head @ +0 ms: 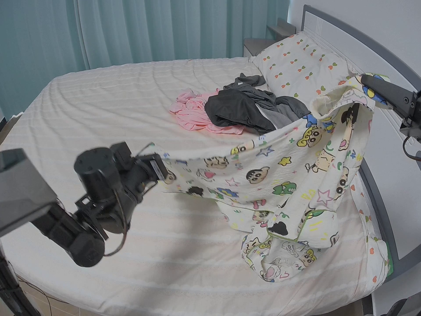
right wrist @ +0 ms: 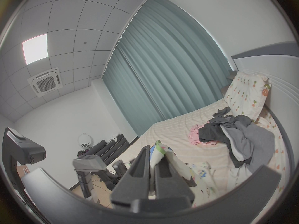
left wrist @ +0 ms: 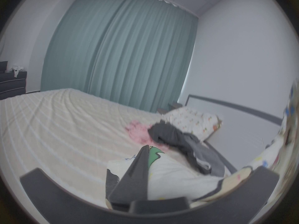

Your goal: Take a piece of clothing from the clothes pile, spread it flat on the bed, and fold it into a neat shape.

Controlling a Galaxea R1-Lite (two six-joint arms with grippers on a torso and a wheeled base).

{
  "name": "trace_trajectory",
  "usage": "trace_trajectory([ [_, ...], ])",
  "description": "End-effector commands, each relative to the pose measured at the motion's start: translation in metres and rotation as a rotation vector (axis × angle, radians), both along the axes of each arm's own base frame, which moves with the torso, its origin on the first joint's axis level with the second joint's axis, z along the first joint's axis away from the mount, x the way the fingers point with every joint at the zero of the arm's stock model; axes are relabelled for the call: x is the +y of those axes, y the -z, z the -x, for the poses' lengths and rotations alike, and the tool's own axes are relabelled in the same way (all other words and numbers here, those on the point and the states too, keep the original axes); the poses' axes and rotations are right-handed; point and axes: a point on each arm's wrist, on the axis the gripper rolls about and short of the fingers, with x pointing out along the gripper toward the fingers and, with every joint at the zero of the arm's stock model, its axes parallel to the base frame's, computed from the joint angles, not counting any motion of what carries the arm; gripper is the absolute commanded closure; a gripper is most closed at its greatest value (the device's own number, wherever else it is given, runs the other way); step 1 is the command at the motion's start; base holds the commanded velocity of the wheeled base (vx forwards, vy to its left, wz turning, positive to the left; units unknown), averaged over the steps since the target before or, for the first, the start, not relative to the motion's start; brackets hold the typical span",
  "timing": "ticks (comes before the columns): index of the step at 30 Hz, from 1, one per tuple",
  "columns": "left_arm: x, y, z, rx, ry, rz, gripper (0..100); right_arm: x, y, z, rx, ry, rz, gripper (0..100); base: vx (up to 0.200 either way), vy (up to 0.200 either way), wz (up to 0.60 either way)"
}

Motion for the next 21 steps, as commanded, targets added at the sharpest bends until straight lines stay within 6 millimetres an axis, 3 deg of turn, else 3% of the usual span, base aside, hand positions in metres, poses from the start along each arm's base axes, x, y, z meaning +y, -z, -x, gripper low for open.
trace_trajectory([
  [1, 0.044, -0.157, 0.045, -0.314, -0.055, 0.169, 100, -0.024, -0.012, -0.008, -0.032, 0.085, -0.033, 100, 0.0, 0.0, 0.0],
  [5, 0.057, -0.206, 0.075, -0.358, -0.049, 0.193, 100, -0.028, -0.042, 0.005, -0.127, 0.077, -0.086, 100, 0.0, 0.0, 0.0],
  [9, 0.06, -0.219, 0.102, -0.366, -0.002, 0.21, 100, -0.03, -0.059, 0.015, -0.189, 0.07, -0.109, 100, 0.0, 0.0, 0.0],
  [14, 0.064, -0.216, 0.125, -0.359, 0.024, 0.213, 100, -0.028, -0.053, 0.022, -0.17, 0.028, -0.108, 100, 0.0, 0.0, 0.0],
  [17, 0.066, -0.196, 0.128, -0.305, 0.029, 0.182, 100, -0.022, -0.038, 0.024, -0.133, -0.022, -0.095, 100, 0.0, 0.0, 0.0],
  [21, 0.067, -0.171, 0.129, -0.238, 0.031, 0.143, 100, -0.023, -0.041, 0.027, -0.144, -0.023, -0.104, 100, 0.0, 0.0, 0.0],
])
